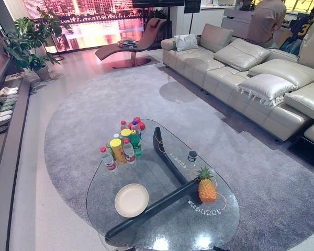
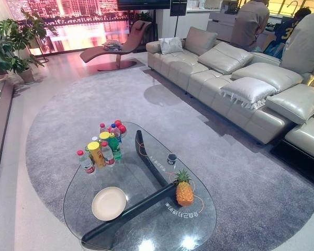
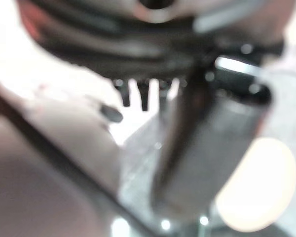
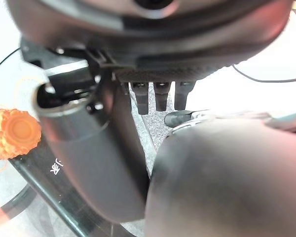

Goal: Pick up the fruit to the plate

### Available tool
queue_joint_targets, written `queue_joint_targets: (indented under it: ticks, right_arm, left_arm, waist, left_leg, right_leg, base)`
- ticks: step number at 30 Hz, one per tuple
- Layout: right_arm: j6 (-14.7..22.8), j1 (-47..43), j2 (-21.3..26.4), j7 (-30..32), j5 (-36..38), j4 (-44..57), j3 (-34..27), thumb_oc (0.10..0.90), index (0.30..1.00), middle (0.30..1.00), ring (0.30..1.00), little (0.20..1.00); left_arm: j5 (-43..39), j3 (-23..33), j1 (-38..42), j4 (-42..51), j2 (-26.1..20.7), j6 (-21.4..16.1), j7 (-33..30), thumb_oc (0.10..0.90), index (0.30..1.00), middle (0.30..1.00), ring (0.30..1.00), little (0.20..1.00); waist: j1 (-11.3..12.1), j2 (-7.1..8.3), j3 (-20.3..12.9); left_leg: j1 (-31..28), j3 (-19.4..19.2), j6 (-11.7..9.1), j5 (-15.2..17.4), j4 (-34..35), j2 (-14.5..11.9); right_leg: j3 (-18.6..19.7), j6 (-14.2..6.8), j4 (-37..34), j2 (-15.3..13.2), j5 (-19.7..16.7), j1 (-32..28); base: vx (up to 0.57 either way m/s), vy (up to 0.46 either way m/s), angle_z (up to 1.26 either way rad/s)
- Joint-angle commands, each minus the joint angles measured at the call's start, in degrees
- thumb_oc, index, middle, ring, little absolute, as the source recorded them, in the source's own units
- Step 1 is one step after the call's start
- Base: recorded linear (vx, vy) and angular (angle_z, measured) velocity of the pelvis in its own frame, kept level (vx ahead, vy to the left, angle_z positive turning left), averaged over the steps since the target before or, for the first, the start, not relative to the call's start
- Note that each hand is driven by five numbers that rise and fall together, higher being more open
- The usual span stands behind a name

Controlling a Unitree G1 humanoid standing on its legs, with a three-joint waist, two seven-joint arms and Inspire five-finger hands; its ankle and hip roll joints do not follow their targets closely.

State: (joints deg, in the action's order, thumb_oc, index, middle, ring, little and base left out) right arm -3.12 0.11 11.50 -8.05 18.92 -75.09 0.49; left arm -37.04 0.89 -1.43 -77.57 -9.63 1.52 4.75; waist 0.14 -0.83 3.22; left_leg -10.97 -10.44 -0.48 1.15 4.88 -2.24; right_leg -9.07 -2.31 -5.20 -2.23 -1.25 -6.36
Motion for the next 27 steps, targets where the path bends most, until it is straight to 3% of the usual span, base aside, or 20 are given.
queue_joint_targets:
  ticks: [1,17,27]
  right_arm:
    - [0.2,-2.4,-0.2,-0.1,-1.3,-5.9,2.2,0.800,0.900,0.900,0.900,0.900]
    - [0.4,-2.1,-0.4,0.3,-1.4,-6.0,2.2,0.800,0.900,0.900,0.900,0.900]
    - [1.9,-2.6,0.3,10.1,-1.9,-6.9,1.3,0.800,0.900,0.900,0.900,0.900]
  left_arm:
    - [-0.2,1.3,4.5,-3.5,0.1,-0.1,1.3,0.800,0.900,0.900,0.900,0.900]
    - [-0.2,1.3,4.4,-3.5,0.4,-1.1,0.3,0.800,0.900,0.900,0.900,0.900]
    - [-1.4,1.4,4.4,-3.6,0.4,-1.0,-2.2,0.800,0.900,0.900,0.900,0.900]
  waist:
    - [1.1,2.14,0.4]
    - [1.0,2.11,0.4]
    - [0.5,2.01,1.5]
  left_leg:
    - [0.8,1.3,-1.5,1.0,0.1,1.9]
    - [0.8,1.4,-1.4,1.1,0.1,2.0]
    - [1.0,0.8,-1.4,0.7,0.1,1.6]
  right_leg:
    - [-0.9,-3.5,0.7,-3.5,-1.2,-2.6]
    - [-0.8,-3.3,0.6,-3.3,-1.1,-2.7]
    - [-0.3,-3.4,1.0,-3.1,-1.2,-1.8]
  base:
    - [0.00,0.000,0.00]
    - [0.00,0.000,0.00]
    - [0.02,-0.005,0.00]
